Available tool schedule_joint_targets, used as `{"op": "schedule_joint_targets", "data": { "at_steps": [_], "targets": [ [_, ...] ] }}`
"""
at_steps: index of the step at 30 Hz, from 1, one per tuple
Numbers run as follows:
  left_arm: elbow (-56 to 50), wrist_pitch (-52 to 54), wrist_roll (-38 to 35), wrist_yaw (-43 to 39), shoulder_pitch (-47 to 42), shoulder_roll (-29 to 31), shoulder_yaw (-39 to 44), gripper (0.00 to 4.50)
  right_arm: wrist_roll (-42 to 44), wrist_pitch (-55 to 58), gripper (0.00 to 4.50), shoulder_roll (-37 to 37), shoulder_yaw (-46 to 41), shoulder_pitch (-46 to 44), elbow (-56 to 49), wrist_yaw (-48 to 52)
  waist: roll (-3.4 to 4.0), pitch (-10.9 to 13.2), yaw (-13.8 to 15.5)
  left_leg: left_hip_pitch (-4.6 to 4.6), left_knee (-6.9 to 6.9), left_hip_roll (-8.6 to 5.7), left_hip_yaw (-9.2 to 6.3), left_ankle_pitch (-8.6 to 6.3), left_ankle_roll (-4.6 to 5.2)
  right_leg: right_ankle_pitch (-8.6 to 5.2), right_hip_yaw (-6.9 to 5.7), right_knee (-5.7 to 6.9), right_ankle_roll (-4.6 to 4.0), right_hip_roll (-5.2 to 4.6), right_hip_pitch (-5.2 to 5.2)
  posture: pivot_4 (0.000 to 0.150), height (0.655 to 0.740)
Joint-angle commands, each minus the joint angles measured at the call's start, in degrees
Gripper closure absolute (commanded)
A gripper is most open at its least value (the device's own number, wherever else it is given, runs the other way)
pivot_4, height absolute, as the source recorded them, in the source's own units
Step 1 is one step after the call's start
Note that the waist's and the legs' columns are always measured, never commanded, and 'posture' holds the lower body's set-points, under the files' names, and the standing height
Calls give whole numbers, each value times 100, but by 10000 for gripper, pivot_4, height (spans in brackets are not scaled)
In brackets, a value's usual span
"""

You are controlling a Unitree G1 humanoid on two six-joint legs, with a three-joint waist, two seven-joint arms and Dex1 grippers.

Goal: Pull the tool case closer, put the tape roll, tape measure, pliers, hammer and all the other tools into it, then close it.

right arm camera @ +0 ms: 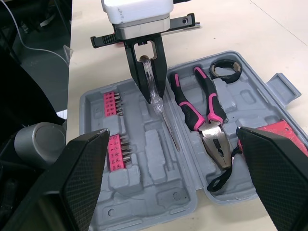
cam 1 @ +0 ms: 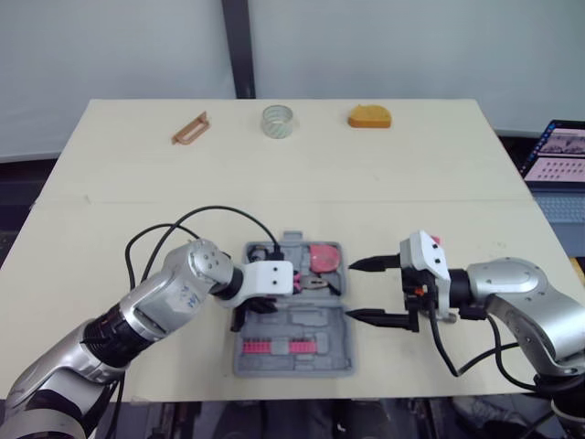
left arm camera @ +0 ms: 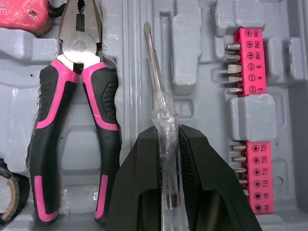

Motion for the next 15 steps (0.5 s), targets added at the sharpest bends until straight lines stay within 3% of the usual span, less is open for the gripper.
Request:
{"op": "schedule_joint_targets", "data": {
  "at_steps": [1, 15],
  "targets": [
    [-186, -243, 103, -26, -52, -23, -36, 44348, 123, 28, 0, -103, -170, 14, -246, -26, 0, 0, 0, 0, 1, 0, 0, 0, 0, 0, 0, 0, 0, 0, 0, 1500, 7400],
    [-5, -458, 184, -162, -95, -176, -106, 44348, 192, 64, 0, -217, -272, 185, -365, -23, 0, 0, 1, -14, 19, 0, -10, -1, 2, 1, -4, 4, 0, 0, 0, 1500, 7400]
  ]
}}
